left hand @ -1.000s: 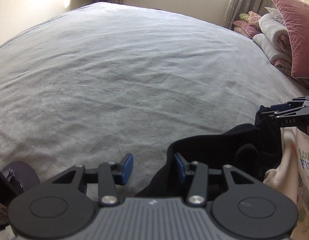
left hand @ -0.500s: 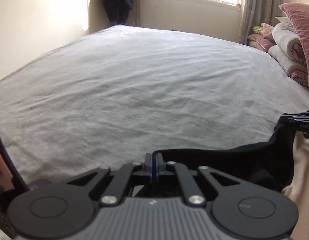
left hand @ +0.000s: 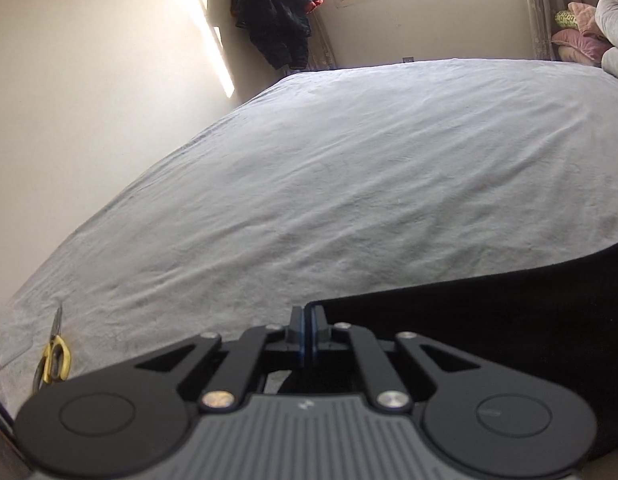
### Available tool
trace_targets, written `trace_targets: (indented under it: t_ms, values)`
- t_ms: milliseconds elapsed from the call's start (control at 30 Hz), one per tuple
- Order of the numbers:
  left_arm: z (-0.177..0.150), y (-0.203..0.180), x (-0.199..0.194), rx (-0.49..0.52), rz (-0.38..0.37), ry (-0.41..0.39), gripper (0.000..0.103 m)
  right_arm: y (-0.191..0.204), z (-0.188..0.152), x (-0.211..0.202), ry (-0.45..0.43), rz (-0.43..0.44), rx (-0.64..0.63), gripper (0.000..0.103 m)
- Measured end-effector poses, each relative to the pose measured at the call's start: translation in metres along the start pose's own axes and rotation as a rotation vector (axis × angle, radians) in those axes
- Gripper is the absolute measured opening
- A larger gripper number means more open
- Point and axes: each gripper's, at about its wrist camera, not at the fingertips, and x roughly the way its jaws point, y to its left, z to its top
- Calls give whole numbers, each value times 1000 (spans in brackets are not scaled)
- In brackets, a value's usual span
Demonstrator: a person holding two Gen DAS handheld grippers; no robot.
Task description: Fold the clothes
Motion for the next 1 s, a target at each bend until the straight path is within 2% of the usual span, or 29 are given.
trace_targets:
  t_ms: [233, 300, 333, 367, 400, 467, 633, 800, 900, 1000]
  values:
    - [-14, -15, 41, 44, 14, 111, 4, 2, -3, 2, 24, -29, 5, 14]
    - [-17, -22, 40, 78, 26, 98, 7, 3, -4, 2, 29, -38, 6, 26]
    - [-16, -24, 37, 87, 25, 92, 11, 2, -3, 0, 25, -49, 10, 38]
    - [-15, -25, 33, 89, 16, 91, 22, -2, -2, -6, 17, -60, 16, 45]
    - [-13, -25, 30, 90, 6, 90, 36, -7, -1, -13, 13, -67, 20, 46]
    - [-8, -24, 19, 72, -41, 86, 45, -20, 0, -26, 12, -80, 29, 46]
    - [6, -28, -9, 35, -138, 50, 51, -69, -12, -59, 51, -138, 50, 46]
    - [17, -48, -24, -1, -334, 56, 56, -129, -37, -89, 77, -205, 149, 46]
    - [20, -71, -25, 11, -420, 68, 56, -160, -53, -99, 89, -211, 239, 46]
    - [21, -95, -27, 17, -502, 74, 55, -182, -68, -102, 116, -157, 324, 46]
